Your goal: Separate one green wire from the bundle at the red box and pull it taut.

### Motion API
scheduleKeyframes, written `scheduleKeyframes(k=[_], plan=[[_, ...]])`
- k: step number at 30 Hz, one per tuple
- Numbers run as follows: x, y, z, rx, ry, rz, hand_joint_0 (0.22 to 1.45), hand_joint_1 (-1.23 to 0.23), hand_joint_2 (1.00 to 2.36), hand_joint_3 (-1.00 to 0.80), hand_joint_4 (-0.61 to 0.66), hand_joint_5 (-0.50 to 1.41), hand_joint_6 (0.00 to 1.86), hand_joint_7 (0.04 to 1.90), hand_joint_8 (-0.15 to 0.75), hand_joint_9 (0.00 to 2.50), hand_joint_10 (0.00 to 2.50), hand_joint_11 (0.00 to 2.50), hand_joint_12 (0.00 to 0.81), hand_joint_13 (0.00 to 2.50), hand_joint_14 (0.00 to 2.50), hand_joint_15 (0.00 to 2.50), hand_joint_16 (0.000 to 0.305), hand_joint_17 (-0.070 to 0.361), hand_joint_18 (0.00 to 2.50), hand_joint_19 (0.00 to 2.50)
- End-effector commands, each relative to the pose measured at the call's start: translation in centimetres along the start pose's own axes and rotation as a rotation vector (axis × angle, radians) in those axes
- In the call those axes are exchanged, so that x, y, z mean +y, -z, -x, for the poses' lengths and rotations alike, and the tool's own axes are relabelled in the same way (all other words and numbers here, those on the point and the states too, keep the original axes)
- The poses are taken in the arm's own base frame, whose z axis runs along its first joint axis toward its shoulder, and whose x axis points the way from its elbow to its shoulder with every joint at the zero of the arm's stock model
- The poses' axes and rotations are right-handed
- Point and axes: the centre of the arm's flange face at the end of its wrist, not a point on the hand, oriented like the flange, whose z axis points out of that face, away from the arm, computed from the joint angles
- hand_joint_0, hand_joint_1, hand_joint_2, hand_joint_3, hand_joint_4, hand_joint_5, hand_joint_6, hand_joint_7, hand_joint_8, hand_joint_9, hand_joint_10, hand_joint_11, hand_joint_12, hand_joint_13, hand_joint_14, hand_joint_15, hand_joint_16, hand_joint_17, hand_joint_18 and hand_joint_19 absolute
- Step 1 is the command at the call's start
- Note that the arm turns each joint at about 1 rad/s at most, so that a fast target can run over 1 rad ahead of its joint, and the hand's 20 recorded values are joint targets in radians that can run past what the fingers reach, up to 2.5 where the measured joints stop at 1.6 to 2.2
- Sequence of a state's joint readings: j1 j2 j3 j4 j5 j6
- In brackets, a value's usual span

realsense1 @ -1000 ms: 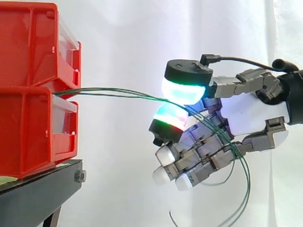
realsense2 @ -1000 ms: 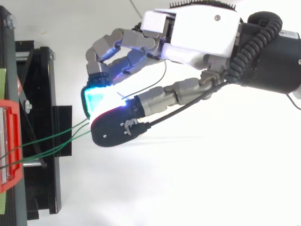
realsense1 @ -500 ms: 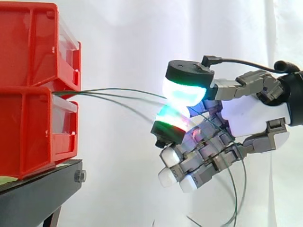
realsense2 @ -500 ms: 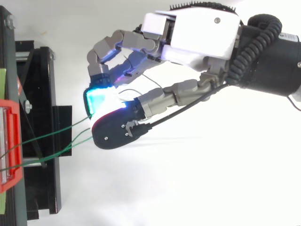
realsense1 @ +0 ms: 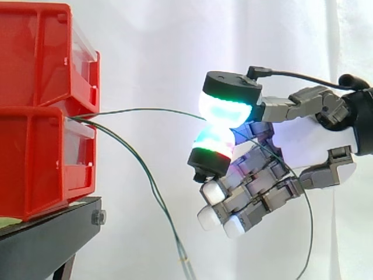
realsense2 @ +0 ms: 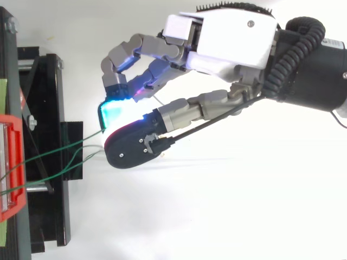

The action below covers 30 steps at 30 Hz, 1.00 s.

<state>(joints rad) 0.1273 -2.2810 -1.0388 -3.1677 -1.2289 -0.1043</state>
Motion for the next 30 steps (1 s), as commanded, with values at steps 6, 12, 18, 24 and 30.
scheduleKeyframes(k=[6,12,18,24,30], plan=[[0.03,-0.02,0.01,-0.002,-0.001,0.002,0.55,-0.65,1.00,-0.50,0.17,-0.15,0.86,1.22,0.291,0.97,0.02,0.80,0.352,0.70,0.01,0.38,0.051,0.116,0.62,0.38],[-0.05,0.00,-0.01,0.000,0.000,0.000,0.51,-0.65,1.00,-0.50,0.18,-0.15,0.85,1.21,0.300,0.96,0.02,0.80,0.363,0.71,0.01,0.39,0.054,0.122,0.64,0.38],[-0.03,-0.02,-0.01,0.000,-0.002,0.002,0.48,-0.65,1.00,-0.50,0.18,-0.15,0.85,1.18,0.305,0.96,0.02,0.80,0.373,0.72,0.01,0.39,0.056,0.126,0.65,0.38],[-0.03,-0.02,-0.01,0.000,-0.002,0.002,0.45,-0.66,1.00,-0.50,0.19,-0.15,0.84,1.13,0.319,0.97,0.01,0.79,0.386,0.73,0.01,0.39,0.059,0.133,0.68,0.38],[-0.10,-0.01,-0.03,0.001,-0.003,0.000,0.42,-0.67,1.00,-0.50,0.20,-0.15,0.82,1.09,0.325,0.97,0.02,0.80,0.399,0.73,0.01,0.39,0.062,0.139,0.70,0.38]])
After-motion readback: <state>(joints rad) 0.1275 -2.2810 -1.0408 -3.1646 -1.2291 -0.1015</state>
